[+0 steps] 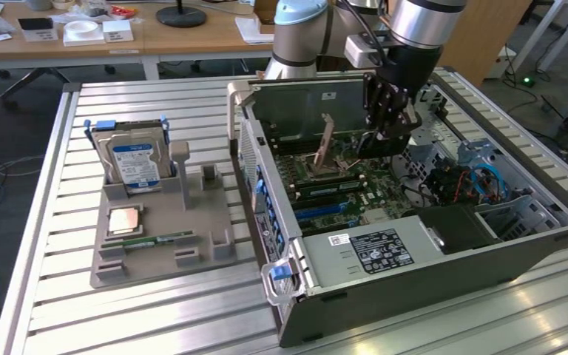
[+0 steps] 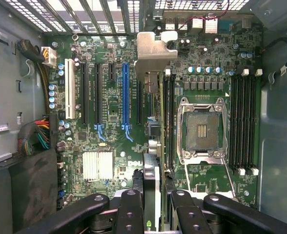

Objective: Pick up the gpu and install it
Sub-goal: 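Insert the gpu into the slot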

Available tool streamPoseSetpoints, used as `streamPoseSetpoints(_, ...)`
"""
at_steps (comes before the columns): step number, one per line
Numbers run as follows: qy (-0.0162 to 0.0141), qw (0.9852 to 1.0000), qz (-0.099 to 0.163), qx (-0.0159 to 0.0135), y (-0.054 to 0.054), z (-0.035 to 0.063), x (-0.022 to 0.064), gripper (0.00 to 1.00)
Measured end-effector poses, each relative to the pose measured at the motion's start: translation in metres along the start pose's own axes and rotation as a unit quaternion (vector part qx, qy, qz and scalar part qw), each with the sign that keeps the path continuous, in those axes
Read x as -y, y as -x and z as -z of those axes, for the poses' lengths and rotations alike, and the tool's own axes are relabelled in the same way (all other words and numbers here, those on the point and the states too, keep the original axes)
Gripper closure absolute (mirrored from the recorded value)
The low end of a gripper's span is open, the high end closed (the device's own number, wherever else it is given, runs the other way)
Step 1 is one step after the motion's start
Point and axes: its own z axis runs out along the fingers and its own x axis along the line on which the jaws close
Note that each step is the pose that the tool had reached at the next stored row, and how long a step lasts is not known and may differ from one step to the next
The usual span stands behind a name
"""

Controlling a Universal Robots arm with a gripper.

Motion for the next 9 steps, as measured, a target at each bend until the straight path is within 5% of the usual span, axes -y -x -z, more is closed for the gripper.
streamPoseSetpoints(9, -0.0001, 1.0, 0.0, 0.0, -0.0001, 0.0, -0.0021, 0.74)
